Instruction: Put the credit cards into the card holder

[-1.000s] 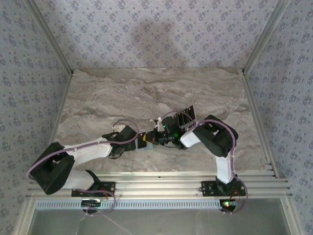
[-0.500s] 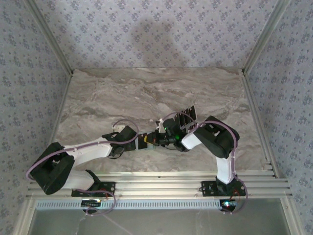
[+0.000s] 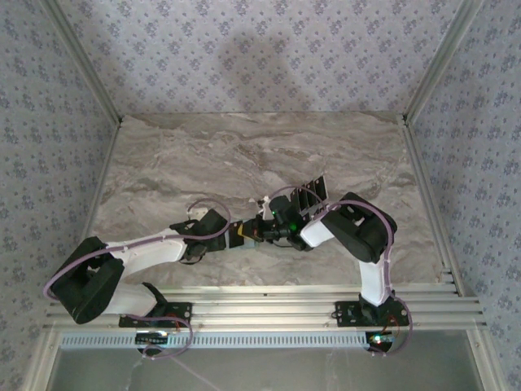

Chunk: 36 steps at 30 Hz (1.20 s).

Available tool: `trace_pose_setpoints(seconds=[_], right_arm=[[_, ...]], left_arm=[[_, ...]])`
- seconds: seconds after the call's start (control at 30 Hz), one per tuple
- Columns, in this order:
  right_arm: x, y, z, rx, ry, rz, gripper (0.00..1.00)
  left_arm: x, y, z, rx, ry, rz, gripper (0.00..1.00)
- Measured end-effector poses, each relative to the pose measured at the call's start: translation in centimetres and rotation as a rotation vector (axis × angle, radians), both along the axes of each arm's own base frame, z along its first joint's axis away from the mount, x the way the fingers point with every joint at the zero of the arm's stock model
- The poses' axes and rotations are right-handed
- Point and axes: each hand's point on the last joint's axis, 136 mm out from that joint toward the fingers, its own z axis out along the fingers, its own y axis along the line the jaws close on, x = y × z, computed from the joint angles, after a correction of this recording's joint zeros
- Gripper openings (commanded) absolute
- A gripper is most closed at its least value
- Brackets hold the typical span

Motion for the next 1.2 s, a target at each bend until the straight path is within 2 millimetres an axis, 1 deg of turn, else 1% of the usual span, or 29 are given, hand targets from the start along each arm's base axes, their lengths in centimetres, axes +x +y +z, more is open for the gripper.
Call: trace_pose_setpoints(seconds=[0.43,0.77,1.2], right_arm=[[0.25,0.2,0.18,0.001,-0.002,-0.001,0.0],[0.5,-0.04,-0.17,-0.002,0.003,-0.002,0.0],[0.74,-0.16,-0.16,0.001,-0.007,0.01,0.0]], left_arm=[[0.0,0.0,-0.05,-0.005,-0.004,0.002,0.88],[0.0,0.0,-0.08,-0.009,-0.008,0.003,0.88],[0.03,-0.04,-0.06,-0.01,-0.009,0.002,0.88]])
